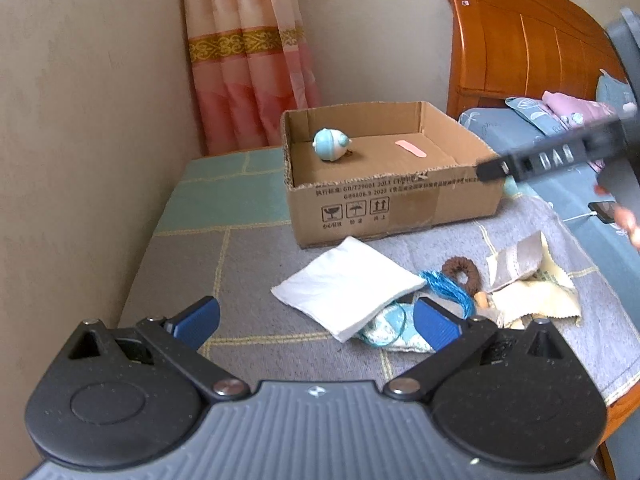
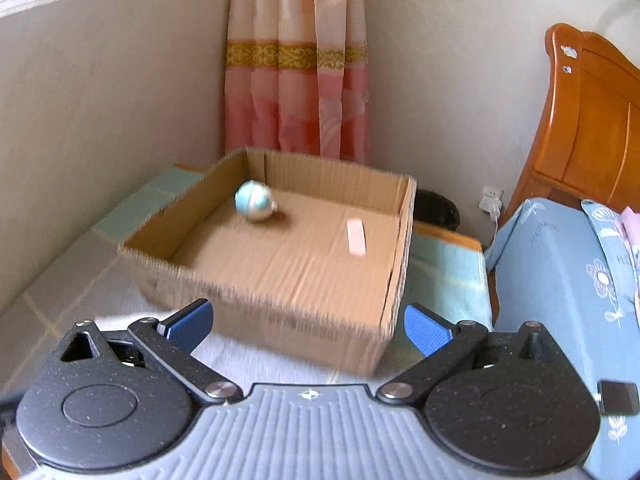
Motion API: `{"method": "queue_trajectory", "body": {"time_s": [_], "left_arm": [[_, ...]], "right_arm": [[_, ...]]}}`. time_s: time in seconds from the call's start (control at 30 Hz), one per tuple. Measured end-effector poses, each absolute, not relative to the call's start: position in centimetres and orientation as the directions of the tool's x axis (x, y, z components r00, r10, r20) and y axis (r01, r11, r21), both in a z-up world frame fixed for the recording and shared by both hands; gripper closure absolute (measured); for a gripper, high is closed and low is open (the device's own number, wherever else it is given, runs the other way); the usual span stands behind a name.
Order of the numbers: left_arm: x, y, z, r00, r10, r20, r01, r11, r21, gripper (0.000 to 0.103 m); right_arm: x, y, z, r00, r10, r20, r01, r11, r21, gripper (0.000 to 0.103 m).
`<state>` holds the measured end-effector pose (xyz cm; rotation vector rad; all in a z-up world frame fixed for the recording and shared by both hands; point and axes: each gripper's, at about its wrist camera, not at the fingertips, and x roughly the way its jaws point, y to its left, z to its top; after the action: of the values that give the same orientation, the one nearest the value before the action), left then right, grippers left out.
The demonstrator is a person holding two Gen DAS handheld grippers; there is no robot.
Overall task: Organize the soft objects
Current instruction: 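Move both grippers back over the remaining items on the bed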
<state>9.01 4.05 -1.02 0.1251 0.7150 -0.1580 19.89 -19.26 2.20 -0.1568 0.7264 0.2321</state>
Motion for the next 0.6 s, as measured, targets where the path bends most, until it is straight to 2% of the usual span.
{"method": "queue_trajectory", "body": {"time_s": [0.43, 0.6], "left_arm": [[9.1, 3.4, -2.9, 0.722, -0.104, -0.684, 0.217, 0.973, 0.08, 0.001], [9.5, 3.5, -3.8, 0.698, -0.118, -0.706, 0.215, 0.975, 0.049, 0.001]], "right_arm": [[13.5, -22.1, -3.4, 0.645, 0.118, -0.755, -0.124, 0.991, 0.049, 0.0], [12.3, -22.1, -4.3, 0.636, 0.082, -0.768, -0.119, 0.993, 0.007, 0.0]]}}
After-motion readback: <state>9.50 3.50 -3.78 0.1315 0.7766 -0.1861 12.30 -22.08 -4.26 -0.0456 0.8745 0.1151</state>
